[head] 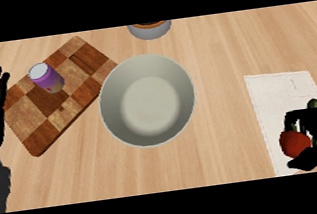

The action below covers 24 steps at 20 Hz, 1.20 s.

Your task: Pick the bell pepper from the placemat and place it in the bowl

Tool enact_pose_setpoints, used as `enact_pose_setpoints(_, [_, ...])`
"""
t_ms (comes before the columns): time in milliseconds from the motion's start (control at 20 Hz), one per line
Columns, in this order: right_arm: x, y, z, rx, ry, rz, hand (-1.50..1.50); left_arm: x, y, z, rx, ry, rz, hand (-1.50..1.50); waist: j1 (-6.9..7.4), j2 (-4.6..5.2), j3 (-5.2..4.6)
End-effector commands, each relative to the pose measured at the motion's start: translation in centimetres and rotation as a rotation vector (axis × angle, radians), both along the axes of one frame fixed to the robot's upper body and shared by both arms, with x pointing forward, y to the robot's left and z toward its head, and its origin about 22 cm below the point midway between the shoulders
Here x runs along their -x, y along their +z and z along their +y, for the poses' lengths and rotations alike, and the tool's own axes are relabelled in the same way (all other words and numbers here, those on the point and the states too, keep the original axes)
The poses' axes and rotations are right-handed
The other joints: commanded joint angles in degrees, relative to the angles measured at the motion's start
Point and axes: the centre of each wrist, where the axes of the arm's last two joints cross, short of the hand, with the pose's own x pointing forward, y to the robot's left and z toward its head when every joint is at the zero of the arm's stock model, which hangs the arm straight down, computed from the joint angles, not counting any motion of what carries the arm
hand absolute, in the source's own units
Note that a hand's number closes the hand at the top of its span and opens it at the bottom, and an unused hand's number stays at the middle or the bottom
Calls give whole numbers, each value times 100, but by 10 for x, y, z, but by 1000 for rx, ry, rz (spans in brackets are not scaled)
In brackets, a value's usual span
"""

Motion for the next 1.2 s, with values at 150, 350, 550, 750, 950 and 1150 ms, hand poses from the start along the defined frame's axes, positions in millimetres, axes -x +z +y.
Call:
enact_pose_setpoints(150, [23, 26, -98, 68, -104, 28, 150, -9, 13, 13, 10, 6, -1, 0, -26, 22, 32])
enact_pose_setpoints(350, [22, 41, -114, 67, -97, -23, 150, 24, -14, 2, 1, 11, 0, 0, 21, 13, 31])
enact_pose_setpoints(550, [33, 73, -113, 107, -113, -111, 150, 3, 9, -9, -10, 4, -6, 0, -29, 9, 31])
enact_pose_setpoints(750, [30, 120, -106, 105, -141, -275, 150, 0, 2, 14, -3, 17, 12, 0, -65, 4, 24])
enact_pose_setpoints(950, [49, 145, -81, -1, -43, -317, 150, 1, 1, -2, -3, 28, 5, 0, -105, -10, 24])
enact_pose_setpoints(1150, [57, 199, -77, -32, 36, -460, 150, -1, 8, 1, 6, 19, 0, 0, -125, -13, 23])
